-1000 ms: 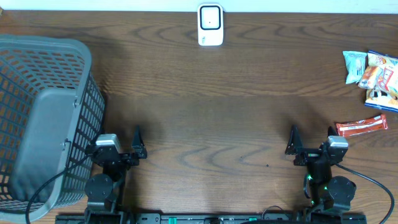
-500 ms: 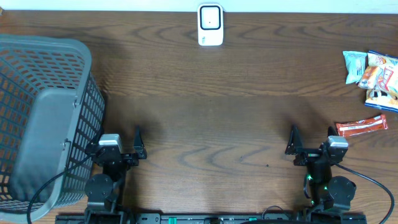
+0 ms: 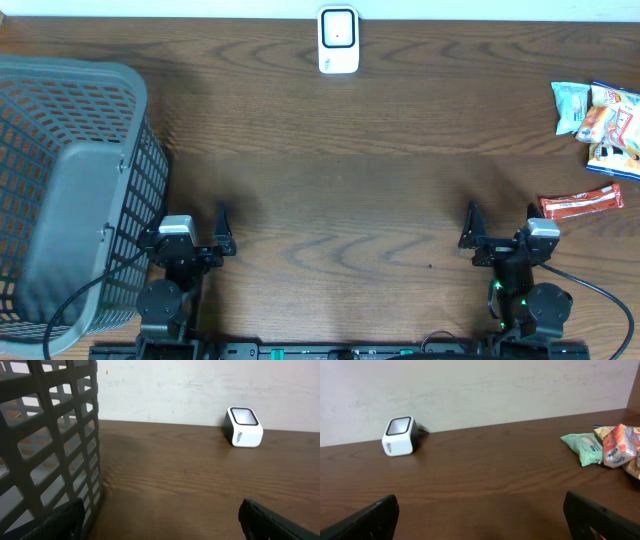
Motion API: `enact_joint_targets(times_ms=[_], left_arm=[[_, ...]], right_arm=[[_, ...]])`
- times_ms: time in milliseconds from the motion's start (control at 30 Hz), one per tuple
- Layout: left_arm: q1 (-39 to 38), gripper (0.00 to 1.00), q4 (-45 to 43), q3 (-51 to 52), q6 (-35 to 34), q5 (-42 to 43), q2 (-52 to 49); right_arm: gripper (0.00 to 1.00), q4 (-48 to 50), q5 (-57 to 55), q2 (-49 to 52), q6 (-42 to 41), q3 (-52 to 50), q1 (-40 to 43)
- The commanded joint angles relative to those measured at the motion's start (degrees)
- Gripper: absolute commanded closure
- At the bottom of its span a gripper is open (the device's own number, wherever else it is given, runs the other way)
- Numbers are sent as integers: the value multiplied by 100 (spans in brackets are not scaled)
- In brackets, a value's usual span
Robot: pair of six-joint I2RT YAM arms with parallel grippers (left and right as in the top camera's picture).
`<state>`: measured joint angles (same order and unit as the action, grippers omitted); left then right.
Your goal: Scan the item barcode
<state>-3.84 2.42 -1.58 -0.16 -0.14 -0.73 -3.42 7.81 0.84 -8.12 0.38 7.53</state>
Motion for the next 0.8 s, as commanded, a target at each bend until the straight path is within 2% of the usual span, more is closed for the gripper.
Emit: enact_joint_targets(times_ms=[0, 500, 767], left_arm=[[35, 2, 181, 136, -52, -55, 66], [35, 2, 181, 136, -52, -55, 66], [35, 2, 179, 136, -52, -55, 66]], right_arm=[[1, -42, -131, 4, -42, -4, -352], [1, -42, -133, 9, -42, -4, -533], [1, -42, -149, 15, -42, -4, -957]])
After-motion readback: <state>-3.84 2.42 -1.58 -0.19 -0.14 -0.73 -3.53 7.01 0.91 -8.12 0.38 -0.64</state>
